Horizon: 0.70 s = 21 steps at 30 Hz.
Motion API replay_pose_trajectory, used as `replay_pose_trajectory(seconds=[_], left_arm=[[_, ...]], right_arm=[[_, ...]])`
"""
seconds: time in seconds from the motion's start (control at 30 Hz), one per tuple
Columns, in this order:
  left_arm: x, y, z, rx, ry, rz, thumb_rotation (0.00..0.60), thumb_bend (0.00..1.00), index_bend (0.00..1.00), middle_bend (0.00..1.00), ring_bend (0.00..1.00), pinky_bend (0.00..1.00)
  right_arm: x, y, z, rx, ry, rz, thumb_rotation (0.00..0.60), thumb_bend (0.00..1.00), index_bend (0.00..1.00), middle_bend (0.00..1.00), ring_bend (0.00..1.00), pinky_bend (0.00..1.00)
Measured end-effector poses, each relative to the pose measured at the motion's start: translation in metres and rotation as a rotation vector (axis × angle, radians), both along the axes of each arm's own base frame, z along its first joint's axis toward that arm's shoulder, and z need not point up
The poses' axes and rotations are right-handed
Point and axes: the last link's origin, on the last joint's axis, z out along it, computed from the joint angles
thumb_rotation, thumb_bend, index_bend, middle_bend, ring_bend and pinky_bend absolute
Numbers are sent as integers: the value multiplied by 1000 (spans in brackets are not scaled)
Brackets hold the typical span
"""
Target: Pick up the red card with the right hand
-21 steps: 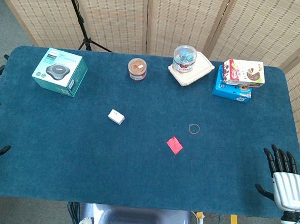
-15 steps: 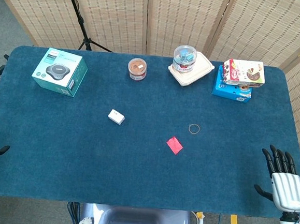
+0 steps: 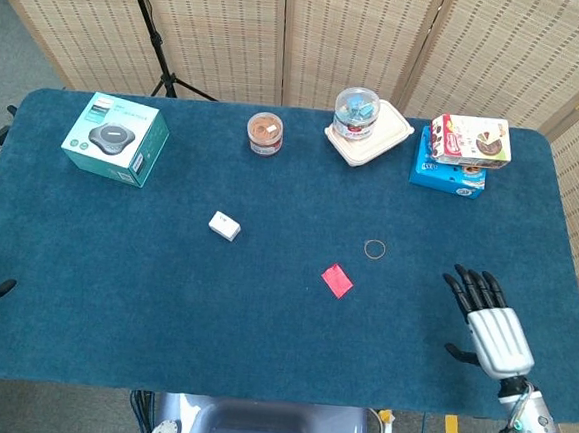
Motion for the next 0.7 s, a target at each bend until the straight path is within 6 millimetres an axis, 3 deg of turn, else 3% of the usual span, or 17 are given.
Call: replay_pose_trajectory(seconds=[0.37,0.7], left_arm=[[-3,5,0,11,16,32,600,0,0,0,0,0],[-4,9,-2,14,26,55,600,0,0,0,0,0]], right_arm=[[44,-62,-44,108,45,212,600,0,0,0,0,0],[71,-88,-86,205,42,286,600,0,0,0,0,0]])
